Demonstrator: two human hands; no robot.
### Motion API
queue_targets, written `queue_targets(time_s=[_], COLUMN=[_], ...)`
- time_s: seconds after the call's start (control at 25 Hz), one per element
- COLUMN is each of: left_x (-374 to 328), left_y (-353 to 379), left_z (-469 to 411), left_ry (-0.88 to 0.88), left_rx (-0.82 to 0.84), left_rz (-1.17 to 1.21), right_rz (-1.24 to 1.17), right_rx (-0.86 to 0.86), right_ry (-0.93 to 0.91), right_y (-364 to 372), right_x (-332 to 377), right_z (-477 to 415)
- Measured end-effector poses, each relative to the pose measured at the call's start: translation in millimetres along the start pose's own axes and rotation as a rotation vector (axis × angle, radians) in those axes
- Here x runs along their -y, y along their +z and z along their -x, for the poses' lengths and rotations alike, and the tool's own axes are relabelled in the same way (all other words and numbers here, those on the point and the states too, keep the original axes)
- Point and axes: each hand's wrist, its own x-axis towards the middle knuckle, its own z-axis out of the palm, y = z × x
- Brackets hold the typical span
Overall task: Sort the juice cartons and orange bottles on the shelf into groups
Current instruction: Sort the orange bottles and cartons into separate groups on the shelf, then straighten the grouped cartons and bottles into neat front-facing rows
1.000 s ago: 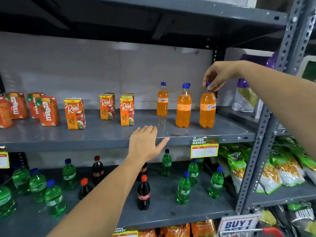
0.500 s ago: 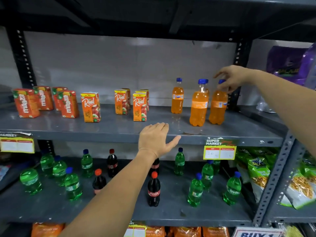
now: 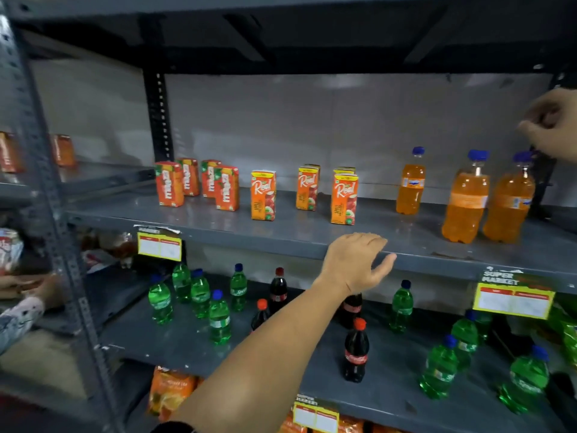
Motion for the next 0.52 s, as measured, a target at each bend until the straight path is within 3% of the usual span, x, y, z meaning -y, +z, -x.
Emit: queue_targets(time_s=[0.12, 0.24, 0.36, 0.52], left_x=[39, 101, 166, 259], left_y=[-37, -94, -150, -213], left_z=[17, 44, 70, 92], left_ry=[-0.033, -0.091, -0.268, -0.468], left_rx=[-0.052, -0.062, -0.044, -0.176], left_rz=[-0.013, -0.088, -0.107, -0.041], right_rz=[-0.075, -0.245, -0.423, -0.624], right_rx=[-0.106, -0.115, -0.039, 0.107], right_ry=[-0.032, 0.019, 0.008, -0.040], right_y=[-3, 0, 35, 104], right_x=[65, 179, 266, 374], right_z=[17, 48, 69, 90])
